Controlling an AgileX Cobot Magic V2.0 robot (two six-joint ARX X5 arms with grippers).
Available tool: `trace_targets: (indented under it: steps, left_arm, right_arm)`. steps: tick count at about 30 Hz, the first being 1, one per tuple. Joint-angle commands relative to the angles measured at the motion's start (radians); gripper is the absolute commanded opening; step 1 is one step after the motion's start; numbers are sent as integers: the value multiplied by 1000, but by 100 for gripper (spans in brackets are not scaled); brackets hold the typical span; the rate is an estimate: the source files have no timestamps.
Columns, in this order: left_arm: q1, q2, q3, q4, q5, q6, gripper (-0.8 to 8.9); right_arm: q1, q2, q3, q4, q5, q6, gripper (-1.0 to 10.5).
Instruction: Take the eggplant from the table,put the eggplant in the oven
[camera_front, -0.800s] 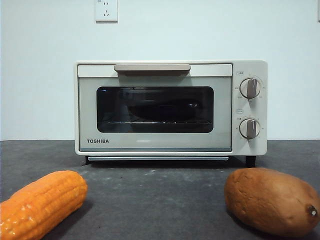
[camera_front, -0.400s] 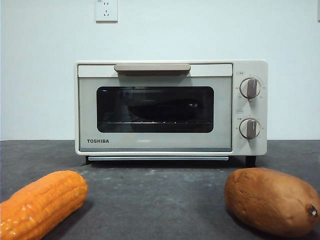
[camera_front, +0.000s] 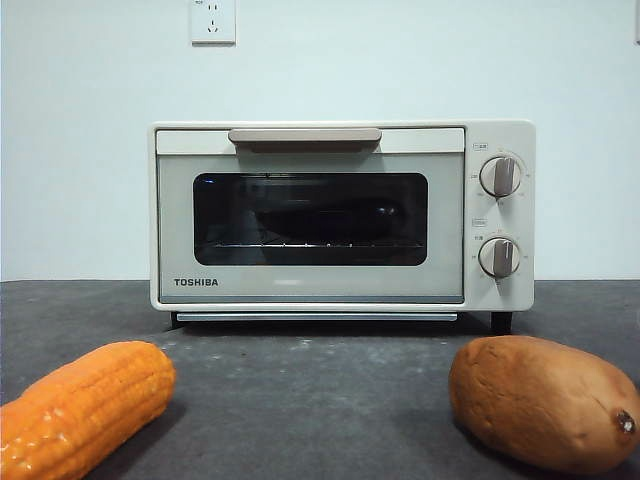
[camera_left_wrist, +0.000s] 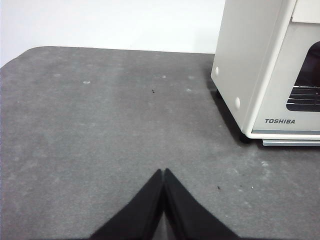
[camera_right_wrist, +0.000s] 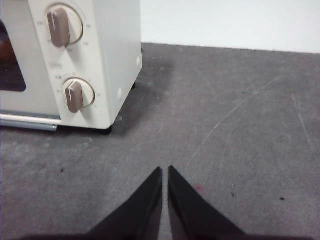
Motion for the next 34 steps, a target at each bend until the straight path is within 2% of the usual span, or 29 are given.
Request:
trace_targets:
  steps: [1,34]
  left_arm:
    - [2,-2,-24,-10,-1,12,6]
    - [2,-2,-24,-10,-1,12,6]
  right_arm:
    - [-2,-20,-5,18,0,17,5]
    - [-2,-23,-4,27,0,17,5]
